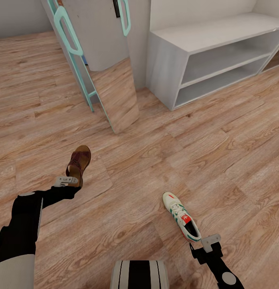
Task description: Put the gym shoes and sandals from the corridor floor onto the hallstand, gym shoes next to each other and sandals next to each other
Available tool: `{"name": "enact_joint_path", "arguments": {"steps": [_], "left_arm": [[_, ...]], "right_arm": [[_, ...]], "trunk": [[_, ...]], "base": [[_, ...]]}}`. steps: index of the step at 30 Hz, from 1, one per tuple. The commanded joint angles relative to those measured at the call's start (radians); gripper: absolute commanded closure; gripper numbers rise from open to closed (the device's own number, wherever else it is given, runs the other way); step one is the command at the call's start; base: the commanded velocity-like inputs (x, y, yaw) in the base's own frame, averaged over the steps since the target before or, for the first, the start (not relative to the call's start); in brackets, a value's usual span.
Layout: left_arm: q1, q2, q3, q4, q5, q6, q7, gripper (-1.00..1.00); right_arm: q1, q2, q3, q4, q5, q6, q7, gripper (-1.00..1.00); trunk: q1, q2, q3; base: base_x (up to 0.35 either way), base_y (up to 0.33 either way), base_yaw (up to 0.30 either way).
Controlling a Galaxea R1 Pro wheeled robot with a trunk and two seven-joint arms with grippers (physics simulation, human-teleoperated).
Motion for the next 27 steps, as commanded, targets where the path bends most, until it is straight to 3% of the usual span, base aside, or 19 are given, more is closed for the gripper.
{"name": "enact_joint_path", "arguments": {"steps": [1, 13, 19, 27], "left_arm": [[-0.001, 0.000, 0.001, -0.001, -0.009, 0.003, -0.011, 1.00], [-0.001, 0.000, 0.001, -0.001, -0.009, 0.003, -0.010, 1.00], [-0.001, 0.000, 0.001, -0.001, -0.009, 0.003, -0.010, 1.00], [-0.001, 0.000, 0.001, -0.001, -0.009, 0.003, -0.010, 1.00]], "right_arm": [[0.000, 0.000, -0.002, -0.002, 0.010, 0.003, 0.007, -1.00], [0.000, 0.000, -0.002, -0.002, 0.010, 0.003, 0.007, -1.00], [0.000, 0.000, -0.002, -0.002, 0.010, 0.003, 0.006, -1.00], [0.000, 0.000, -0.002, -0.002, 0.010, 0.003, 0.006, -1.00]], "trunk": [[0.000, 0.000, -0.002], [0.000, 0.000, -0.011], [0.003, -0.002, -0.043], [0.003, -0.002, -0.051]], "base": [[0.000, 0.000, 0.000], [0.000, 0.000, 0.000], [0.000, 0.000, 0.000], [0.000, 0.000, 0.000]]}}
